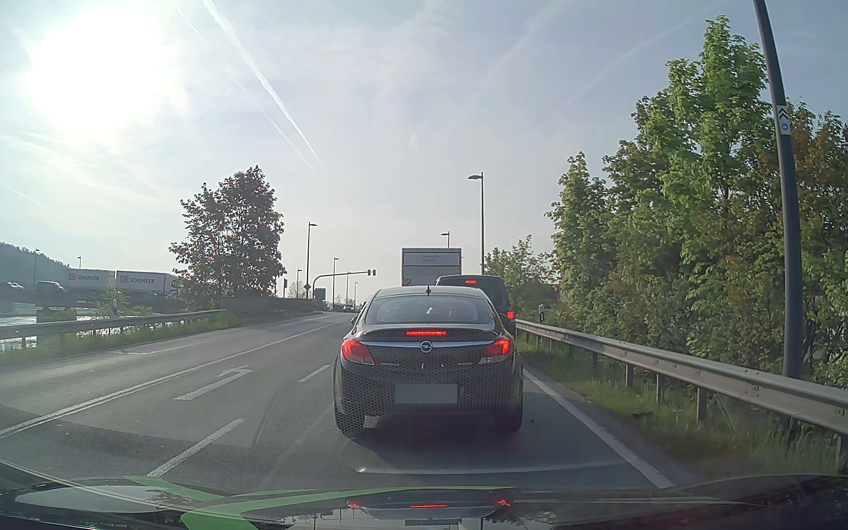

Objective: Follow the waypoints while adhering to traffic rules and regulations

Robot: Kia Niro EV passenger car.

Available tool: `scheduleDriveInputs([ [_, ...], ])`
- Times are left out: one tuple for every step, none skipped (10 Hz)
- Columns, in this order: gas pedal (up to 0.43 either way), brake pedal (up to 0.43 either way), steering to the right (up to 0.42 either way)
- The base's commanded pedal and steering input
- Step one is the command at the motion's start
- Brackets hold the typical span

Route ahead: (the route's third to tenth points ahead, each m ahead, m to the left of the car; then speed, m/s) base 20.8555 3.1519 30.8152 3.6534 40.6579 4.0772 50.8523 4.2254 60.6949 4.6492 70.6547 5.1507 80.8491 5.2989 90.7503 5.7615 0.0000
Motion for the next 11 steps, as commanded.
scheduleDriveInputs([
  [0.0,0.463,0.003],
  [0.0,0.463,0.003],
  [0.0,0.463,0.003],
  [0.0,0.463,0.003],
  [0.0,0.457,0.003],
  [0.0,0.463,0.003],
  [0.0,0.463,0.003],
  [0.0,0.457,0.003],
  [0.0,0.463,0.003],
  [0.0,0.457,0.003],
  [0.0,0.463,0.003],
])
